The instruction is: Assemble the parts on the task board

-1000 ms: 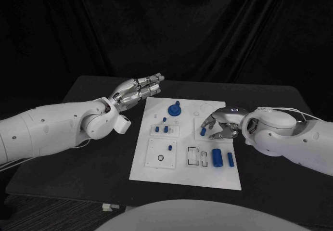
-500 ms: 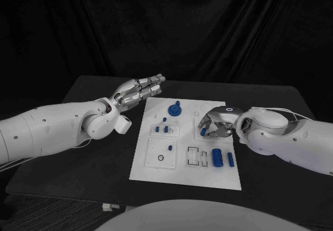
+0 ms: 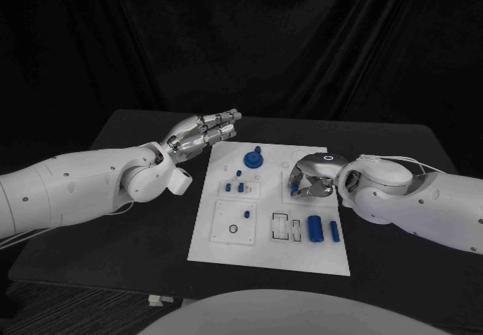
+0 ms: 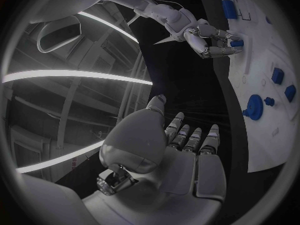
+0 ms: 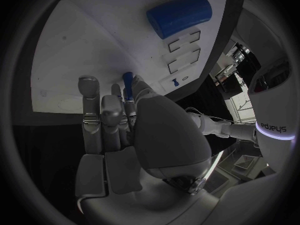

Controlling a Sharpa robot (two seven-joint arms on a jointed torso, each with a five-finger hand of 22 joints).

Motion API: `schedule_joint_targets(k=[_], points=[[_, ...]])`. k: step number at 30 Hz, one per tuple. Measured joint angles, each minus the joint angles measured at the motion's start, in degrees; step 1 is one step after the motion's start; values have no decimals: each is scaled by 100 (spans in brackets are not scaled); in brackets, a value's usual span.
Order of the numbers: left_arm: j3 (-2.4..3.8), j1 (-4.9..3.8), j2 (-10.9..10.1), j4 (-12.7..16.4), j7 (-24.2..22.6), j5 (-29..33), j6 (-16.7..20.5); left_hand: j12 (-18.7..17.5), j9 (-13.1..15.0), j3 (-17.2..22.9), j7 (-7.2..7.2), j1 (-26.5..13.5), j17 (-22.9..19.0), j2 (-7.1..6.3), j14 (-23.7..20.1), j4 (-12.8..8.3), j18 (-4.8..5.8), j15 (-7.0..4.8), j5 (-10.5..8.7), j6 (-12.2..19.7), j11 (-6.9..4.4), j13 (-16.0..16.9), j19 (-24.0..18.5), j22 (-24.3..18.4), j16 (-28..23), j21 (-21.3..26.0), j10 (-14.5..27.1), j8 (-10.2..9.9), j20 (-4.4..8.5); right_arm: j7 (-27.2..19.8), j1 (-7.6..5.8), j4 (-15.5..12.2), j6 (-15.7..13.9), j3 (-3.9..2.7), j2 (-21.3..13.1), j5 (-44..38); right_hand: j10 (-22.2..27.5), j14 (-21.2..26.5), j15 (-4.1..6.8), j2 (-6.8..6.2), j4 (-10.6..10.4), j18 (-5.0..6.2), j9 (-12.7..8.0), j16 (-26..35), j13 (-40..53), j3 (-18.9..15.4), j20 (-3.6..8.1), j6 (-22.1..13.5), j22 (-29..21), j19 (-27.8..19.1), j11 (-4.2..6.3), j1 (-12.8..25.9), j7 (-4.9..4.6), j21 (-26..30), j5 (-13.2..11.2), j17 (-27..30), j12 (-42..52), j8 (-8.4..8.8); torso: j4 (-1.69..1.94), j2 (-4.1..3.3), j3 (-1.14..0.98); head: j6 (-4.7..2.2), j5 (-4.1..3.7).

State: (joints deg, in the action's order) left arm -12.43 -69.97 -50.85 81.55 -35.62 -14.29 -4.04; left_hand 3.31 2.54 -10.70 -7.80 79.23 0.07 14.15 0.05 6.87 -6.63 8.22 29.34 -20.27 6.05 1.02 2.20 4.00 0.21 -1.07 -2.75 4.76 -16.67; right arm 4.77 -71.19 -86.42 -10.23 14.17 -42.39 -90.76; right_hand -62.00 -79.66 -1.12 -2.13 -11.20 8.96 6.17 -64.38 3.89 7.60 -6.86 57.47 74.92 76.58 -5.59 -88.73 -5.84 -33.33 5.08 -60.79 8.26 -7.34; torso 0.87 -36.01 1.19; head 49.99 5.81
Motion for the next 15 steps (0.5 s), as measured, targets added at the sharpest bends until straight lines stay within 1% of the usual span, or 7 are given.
schedule_joint_targets(k=[1, 3, 6, 8, 12, 14, 15], points=[[0, 0, 0, 0, 2, 0, -2, 0, 0, 0, 0, 0, 0, 0, 8, 0, 0, 8, 0, 0, 0, 0, 0, 0, 0, 0, 0, 0, 0, -2, 0, 0, -1, 0, 5, 0, -35, 0, 0, 4, 16, 0, 14, 0, -4, 16, 0, 46, 0, 0, -4, -11, -22, -22, 0, 0, 0, -15, -1, 0, 1, 0, 1], [0, 2, 1, -1, 7, 0, -8, 0, 0, 1, -20, 0, 0, 0, 8, -1, 0, 8, 0, -20, 0, 0, 0, 2, 0, 0, 0, 0, 0, -8, 4, 0, -2, 0, 16, 1, -89, -5, 5, -3, 32, 0, 47, 0, -5, 32, 6, 164, 0, 6, 29, -64, -103, -38, 0, 0, -28, -42, -1, 0, 1, 0, 5], [0, 4, 1, -1, 15, 0, -15, 0, 0, 24, -20, 0, 1, 0, 8, -24, 0, 8, 0, -20, 5, 0, 0, 10, 0, 0, -5, 0, 0, -16, 7, 0, -3, 0, 22, 2, -219, -30, 31, -14, 39, 0, 81, 0, -5, 88, 31, 283, 0, 31, 70, -141, -168, -78, -1, 0, -28, -60, -1, 1, 1, 0, 5], [0, 4, 1, -1, 21, 0, -21, 0, 0, 14, -20, 0, 1, 0, 8, -34, 0, 8, 0, -20, 20, 0, 0, 19, 0, 0, -20, 0, 0, -20, 7, -5, -3, 0, 22, 2, -305, -30, 30, -20, 49, 0, 88, 0, -5, 107, 31, 326, 0, 31, 80, -182, -167, -111, 2, 1, -28, -60, 0, 3, 2, 0, 3], [0, 6, 1, -1, 31, 0, -29, 21, 5, 31, -20, 22, 1, 22, 20, -65, 0, 20, 0, -20, 20, 6, 0, 29, 0, 0, -20, 22, 0, -22, 10, -23, -2, 1, 12, 3, -464, -30, 71, -39, 73, -1, 93, 0, -5, 173, 51, 377, -1, 51, 105, -297, -195, -156, 23, 10, -28, -58, 0, 4, 2, 0, 9], [0, 7, 1, -1, 37, 0, -32, 21, 5, 46, -35, 22, 1, 22, 29, -80, 0, 29, 23, -35, 20, 6, 0, 38, 0, 0, -20, 22, 0, -23, 10, -37, -2, 2, 1, 3, -498, -30, 71, -56, 86, 0, 96, 0, -16, 214, 51, 429, -1, 51, 129, -359, -178, -195, 57, 22, -63, -51, 0, 4, 2, 0, 14], [0, 7, 1, -1, 39, 0, -34, 21, 5, 50, -41, 22, 2, 22, 29, -84, 0, 29, 23, -41, 20, 6, 0, 38, 0, 0, -20, 22, 0, -23, 10, -45, -3, 2, -5, 3, -529, -30, 71, -49, 102, 0, 98, 0, -23, 230, 57, 435, -1, 56, 118, -365, -172, -195, 59, 23, -67, -51, 0, 4, 2, 0, 18]])
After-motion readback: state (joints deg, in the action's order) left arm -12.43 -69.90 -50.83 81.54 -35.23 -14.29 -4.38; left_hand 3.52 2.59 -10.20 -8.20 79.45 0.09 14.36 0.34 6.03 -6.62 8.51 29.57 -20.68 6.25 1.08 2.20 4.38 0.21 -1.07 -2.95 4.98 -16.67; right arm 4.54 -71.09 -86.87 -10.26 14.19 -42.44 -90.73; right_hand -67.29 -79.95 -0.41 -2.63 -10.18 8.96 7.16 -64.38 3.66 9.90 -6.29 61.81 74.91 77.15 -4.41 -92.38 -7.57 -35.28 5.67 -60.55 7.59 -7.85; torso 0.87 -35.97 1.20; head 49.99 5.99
